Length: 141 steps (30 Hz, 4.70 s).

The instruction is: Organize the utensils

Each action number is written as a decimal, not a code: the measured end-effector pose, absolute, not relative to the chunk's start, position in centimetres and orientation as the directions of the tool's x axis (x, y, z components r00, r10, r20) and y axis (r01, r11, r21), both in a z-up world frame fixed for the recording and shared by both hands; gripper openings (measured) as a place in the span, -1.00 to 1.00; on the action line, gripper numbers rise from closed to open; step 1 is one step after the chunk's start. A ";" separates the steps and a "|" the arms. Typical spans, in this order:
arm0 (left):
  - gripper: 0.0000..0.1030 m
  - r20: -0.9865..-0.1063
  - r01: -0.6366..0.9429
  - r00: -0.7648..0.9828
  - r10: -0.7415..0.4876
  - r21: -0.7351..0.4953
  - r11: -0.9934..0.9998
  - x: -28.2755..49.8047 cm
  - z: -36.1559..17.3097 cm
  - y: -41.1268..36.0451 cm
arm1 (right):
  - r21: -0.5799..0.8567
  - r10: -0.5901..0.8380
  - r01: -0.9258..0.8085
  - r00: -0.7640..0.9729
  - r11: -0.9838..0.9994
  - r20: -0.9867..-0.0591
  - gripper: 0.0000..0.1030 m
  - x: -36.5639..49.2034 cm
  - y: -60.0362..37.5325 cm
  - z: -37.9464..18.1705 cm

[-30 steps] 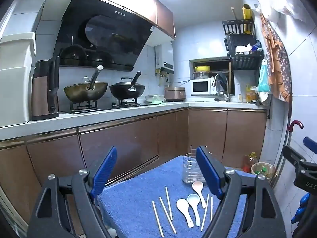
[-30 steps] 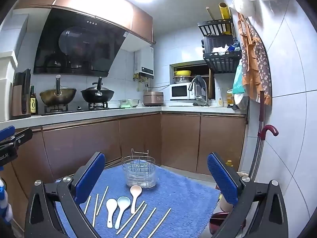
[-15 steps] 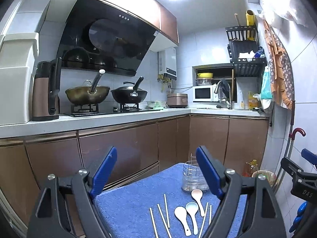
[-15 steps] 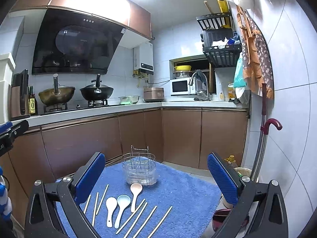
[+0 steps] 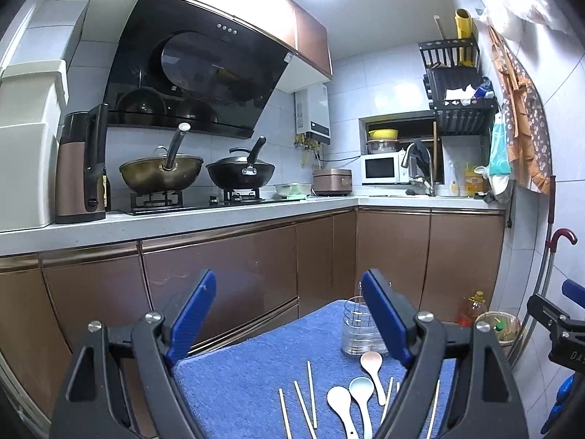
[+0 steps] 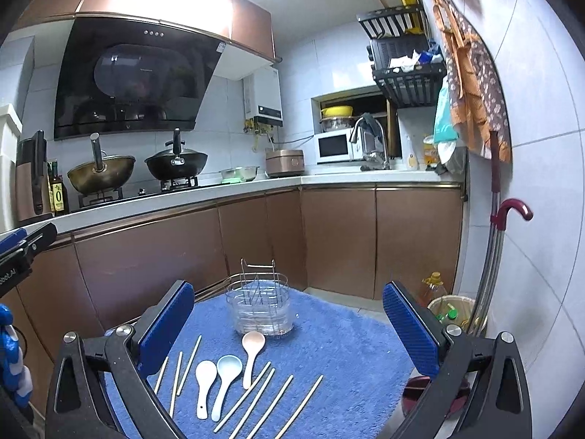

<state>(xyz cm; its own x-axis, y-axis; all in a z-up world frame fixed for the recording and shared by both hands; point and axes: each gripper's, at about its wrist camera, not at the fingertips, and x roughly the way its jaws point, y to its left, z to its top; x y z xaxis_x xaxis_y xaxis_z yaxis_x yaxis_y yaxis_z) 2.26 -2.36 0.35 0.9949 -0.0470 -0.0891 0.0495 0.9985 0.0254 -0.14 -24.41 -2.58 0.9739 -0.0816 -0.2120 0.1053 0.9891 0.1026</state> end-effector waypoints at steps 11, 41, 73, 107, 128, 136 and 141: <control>0.57 -0.082 0.066 0.994 -0.067 -0.016 0.998 3.7 -0.5 -2.6 | 0.112 -0.065 0.097 0.963 0.989 -0.260 1.00 2.0 -25.3 -3.8; 0.56 -0.560 0.183 0.750 -0.352 -0.336 0.924 17.6 -8.3 1.9 | 0.320 0.122 0.090 0.800 0.943 -0.587 0.61 9.8 -29.9 -11.2; -0.28 -0.900 0.135 0.305 -0.311 -0.283 0.950 37.0 -23.1 -4.1 | 0.322 0.248 0.149 0.375 0.935 -0.893 -0.72 22.9 -33.6 -24.7; -0.91 -0.690 0.257 0.590 -0.420 -0.333 0.907 25.9 -12.8 -1.7 | 0.301 0.240 -0.023 0.663 0.953 -0.709 -0.89 14.3 -31.0 -13.7; -0.91 -0.388 0.334 0.795 -0.466 -0.361 0.870 31.6 4.1 -6.2 | 0.237 0.239 -0.162 0.906 0.958 -0.349 -0.90 22.7 -28.2 2.6; -0.91 -0.388 0.313 0.813 -0.434 -0.336 0.888 37.9 2.4 -10.4 | 0.220 0.210 -0.145 0.927 0.965 -0.310 -0.89 28.6 -28.5 2.5; -0.91 -0.381 0.290 0.839 -0.389 -0.291 0.911 40.0 -0.2 -12.2 | 0.202 0.191 -0.129 0.926 0.971 -0.326 -0.89 31.3 -28.5 0.1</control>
